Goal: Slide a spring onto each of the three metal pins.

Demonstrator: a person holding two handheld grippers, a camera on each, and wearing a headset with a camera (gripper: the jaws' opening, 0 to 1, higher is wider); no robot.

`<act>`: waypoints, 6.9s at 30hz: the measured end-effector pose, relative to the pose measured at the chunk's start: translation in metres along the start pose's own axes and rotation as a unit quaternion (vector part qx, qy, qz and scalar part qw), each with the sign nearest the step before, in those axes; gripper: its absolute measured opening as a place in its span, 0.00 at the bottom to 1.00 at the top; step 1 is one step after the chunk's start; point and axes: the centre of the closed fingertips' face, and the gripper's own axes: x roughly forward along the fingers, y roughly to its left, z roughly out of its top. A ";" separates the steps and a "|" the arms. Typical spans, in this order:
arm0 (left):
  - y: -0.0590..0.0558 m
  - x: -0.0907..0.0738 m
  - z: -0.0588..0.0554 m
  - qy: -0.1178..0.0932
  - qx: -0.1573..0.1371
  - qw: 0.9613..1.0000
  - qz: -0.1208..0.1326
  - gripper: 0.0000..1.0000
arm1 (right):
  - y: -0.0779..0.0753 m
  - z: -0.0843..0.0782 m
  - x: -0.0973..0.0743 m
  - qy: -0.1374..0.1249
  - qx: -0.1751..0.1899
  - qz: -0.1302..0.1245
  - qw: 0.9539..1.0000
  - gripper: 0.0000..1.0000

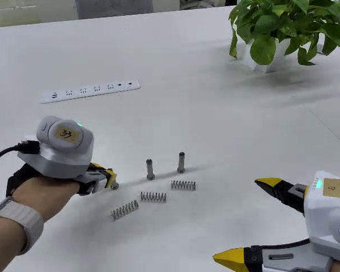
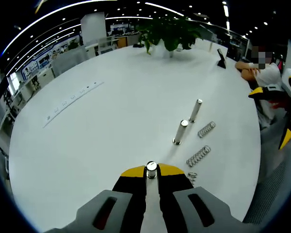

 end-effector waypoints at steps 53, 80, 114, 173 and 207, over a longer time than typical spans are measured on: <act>-0.006 0.000 0.008 -0.040 -0.006 0.999 -0.011 0.43 | 0.003 -0.002 0.002 0.006 -0.002 0.004 1.000 0.96; -0.022 -0.039 -0.014 -0.117 -0.026 0.990 -0.078 1.00 | -0.007 -0.001 0.004 0.011 -0.013 0.005 1.000 0.96; -0.043 -0.067 -0.079 -0.123 -0.075 0.987 -0.067 0.91 | -0.010 0.001 0.018 0.023 -0.042 0.032 0.998 0.96; -0.049 0.002 -0.064 0.075 0.162 0.978 -0.103 0.18 | -0.005 -0.013 0.010 0.026 -0.019 0.019 0.999 0.95; -0.056 -0.005 -0.065 -0.044 -0.010 0.995 -0.084 0.10 | 0.009 -0.009 0.014 0.028 -0.015 0.030 0.999 0.94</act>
